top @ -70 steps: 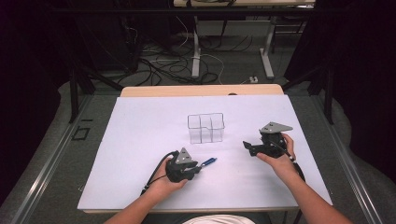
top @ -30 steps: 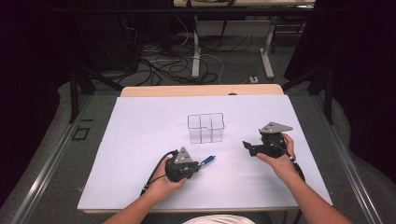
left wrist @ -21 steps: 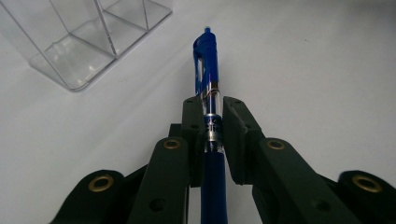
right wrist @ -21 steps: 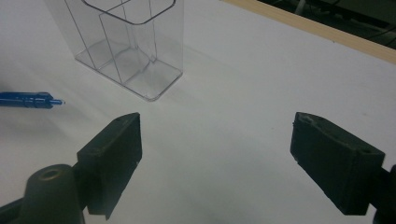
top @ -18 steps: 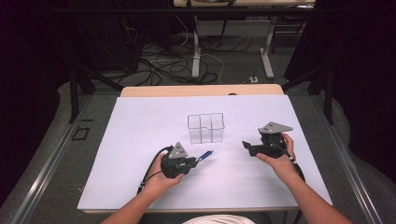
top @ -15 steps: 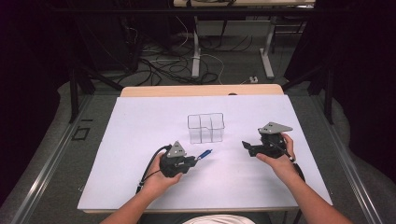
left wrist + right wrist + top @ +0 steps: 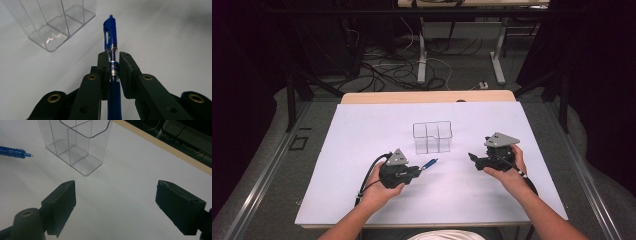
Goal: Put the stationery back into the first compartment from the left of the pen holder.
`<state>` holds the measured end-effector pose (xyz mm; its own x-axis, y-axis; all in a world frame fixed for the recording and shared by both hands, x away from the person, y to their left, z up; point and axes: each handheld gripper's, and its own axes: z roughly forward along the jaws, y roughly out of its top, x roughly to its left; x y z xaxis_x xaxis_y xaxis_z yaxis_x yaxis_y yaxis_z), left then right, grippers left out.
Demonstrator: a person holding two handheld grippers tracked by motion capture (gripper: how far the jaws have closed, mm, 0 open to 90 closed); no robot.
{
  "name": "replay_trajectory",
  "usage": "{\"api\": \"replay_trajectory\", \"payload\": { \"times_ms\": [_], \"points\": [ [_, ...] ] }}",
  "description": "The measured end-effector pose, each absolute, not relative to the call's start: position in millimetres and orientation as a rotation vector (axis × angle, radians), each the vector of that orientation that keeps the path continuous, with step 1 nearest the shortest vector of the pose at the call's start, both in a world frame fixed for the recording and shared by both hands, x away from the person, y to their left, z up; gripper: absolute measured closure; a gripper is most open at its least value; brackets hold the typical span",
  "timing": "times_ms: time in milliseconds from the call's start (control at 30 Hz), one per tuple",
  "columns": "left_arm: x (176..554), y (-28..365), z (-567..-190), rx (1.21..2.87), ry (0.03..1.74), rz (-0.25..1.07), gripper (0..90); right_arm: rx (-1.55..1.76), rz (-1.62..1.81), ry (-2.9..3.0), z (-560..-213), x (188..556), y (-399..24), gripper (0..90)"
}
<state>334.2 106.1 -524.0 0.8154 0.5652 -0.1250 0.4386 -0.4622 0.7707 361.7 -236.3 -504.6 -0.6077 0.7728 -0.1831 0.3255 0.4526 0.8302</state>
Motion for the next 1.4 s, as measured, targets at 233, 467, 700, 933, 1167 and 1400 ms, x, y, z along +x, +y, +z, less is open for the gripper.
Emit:
{"api": "replay_trajectory", "payload": {
  "times_ms": [233,467,700,933,1167,1400],
  "points": [
    [334.5,109.6,-519.5,2.117,0.730,0.175,79.5,0.771,0.987,2.149,-498.9,354.8,-226.2,16.2],
    [333.5,111.3,-517.1,2.111,0.735,0.167,79.5,0.502,0.839,2.130,-493.4,343.3,-210.7,15.0],
    [333.3,111.7,-515.5,2.107,0.735,0.160,79.5,0.258,0.730,2.132,-492.0,329.4,-189.0,15.0],
    [333.7,110.9,-515.2,2.129,0.727,0.136,79.5,0.121,0.669,2.134,-494.2,316.5,-169.2,14.9],
    [332.6,105.7,-515.2,2.120,0.744,0.118,79.5,-0.051,0.602,2.089,-497.9,310.3,-154.9,16.2],
    [331.6,99.1,-514.0,2.133,0.742,0.091,79.5,-0.176,0.538,2.054,-502.5,302.6,-143.7,24.2]
  ]
}}
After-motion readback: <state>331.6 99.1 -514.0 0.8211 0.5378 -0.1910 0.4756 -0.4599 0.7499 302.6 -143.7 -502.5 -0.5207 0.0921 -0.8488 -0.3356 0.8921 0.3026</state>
